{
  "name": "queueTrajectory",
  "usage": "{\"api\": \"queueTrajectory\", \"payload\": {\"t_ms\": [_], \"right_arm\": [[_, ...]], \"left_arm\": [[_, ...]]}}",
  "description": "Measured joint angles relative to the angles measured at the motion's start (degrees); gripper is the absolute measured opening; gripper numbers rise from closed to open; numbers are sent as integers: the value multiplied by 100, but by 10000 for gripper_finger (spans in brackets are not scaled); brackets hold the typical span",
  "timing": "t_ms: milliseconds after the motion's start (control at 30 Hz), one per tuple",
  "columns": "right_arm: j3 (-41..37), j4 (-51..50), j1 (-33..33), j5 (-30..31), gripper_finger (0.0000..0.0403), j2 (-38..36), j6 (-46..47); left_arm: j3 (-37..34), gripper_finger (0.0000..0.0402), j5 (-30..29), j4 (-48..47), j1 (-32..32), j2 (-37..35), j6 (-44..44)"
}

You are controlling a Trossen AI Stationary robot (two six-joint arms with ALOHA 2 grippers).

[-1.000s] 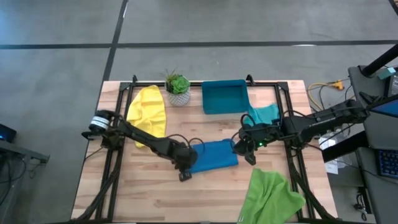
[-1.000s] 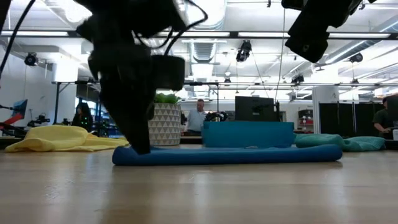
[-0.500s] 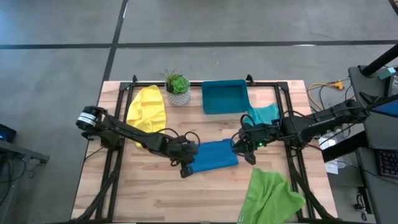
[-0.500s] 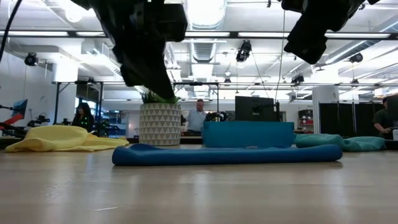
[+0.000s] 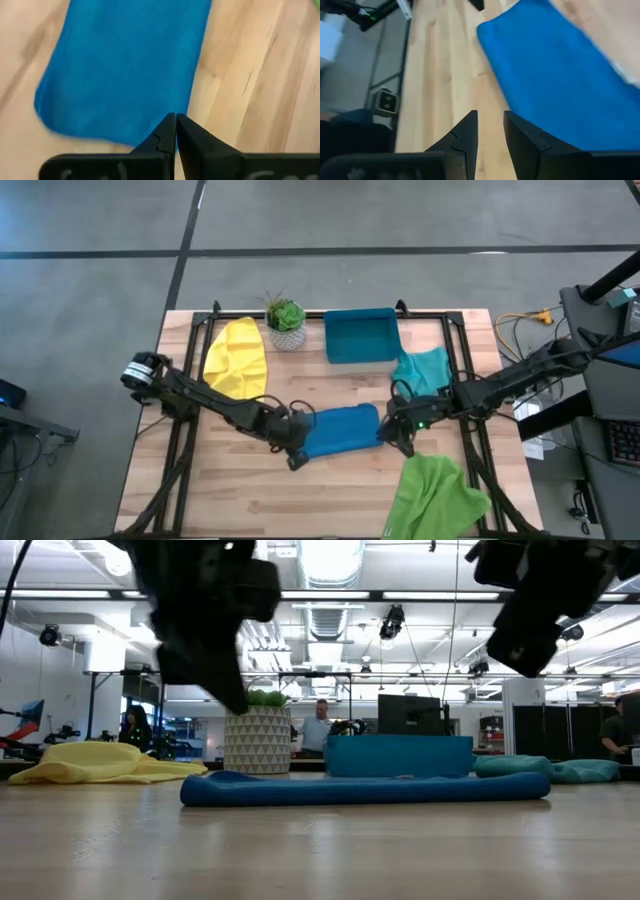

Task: Fold microfiber towels
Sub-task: Fold the dark blue microfiber towel into the dark blue bin

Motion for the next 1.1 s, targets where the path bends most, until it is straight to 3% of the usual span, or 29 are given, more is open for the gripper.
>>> {"api": "queueTrajectory", "payload": {"t_ms": [200, 333, 600, 733, 900, 1100], "right_arm": [[-427, 955, 108, 81, 89, 2, 507], [-419, 1098, 56, 722, 89, 2, 497], [-165, 1124, -285, 758, 89, 0, 440], [-62, 1123, -355, 751, 89, 0, 440], [-44, 1121, -445, 752, 89, 0, 507], [-42, 1173, -521, 749, 89, 0, 654]], "left_arm": [[-577, 0, -66, 364, -439, -121, -1080], [-1310, 0, -81, 1433, -445, -211, -2067], [-2957, 0, -234, 4137, -356, -337, -3689], [-3356, 0, -416, 4547, -342, -354, -4244], [-3509, 4, -642, 4767, -338, -352, -4103], [-3581, 66, -667, 4797, -259, -346, -4370]]}}
